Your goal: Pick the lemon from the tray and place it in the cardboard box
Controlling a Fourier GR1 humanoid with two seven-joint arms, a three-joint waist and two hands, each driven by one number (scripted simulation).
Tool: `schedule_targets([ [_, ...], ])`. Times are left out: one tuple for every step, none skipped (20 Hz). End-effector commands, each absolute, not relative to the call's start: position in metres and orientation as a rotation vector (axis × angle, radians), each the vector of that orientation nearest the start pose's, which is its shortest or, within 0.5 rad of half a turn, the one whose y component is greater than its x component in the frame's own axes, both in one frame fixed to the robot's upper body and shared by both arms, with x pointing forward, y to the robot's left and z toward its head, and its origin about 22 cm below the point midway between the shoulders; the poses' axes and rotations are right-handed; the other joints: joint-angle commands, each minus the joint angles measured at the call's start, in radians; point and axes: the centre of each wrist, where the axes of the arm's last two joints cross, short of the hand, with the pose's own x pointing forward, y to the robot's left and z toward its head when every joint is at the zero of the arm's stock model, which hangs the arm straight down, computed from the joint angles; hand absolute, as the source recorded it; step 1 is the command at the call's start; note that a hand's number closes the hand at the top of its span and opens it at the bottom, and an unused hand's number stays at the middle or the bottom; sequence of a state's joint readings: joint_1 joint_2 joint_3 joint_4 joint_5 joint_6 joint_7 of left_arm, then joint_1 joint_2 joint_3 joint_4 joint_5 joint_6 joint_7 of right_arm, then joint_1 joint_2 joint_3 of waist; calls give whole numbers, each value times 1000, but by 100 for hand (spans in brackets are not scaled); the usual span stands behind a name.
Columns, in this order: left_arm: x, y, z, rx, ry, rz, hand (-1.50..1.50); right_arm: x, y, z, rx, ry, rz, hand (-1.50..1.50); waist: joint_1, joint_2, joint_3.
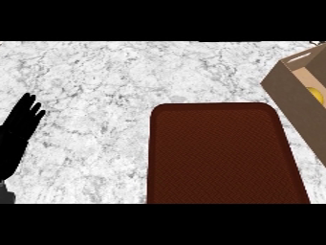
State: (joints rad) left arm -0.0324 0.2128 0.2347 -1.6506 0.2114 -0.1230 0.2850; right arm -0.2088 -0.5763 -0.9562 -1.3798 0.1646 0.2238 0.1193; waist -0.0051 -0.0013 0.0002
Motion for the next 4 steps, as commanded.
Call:
schedule_targets([
  [248, 320, 60, 53, -1455, 57, 0, 174, -558, 177, -950, -1527, -248, -150, 5, 1, 0],
  [230, 306, 53, 51, -1451, 52, 0, 177, -538, 162, -945, -1513, -225, -150, 6, 0, 0],
  [250, 319, 47, 68, -1436, 54, 0, 160, -560, 165, -974, -1509, -210, -150, 1, 1, 0],
  [243, 305, 57, 50, -1443, 58, 0, 164, -563, 151, -948, -1510, -231, -150, 5, 1, 0],
])
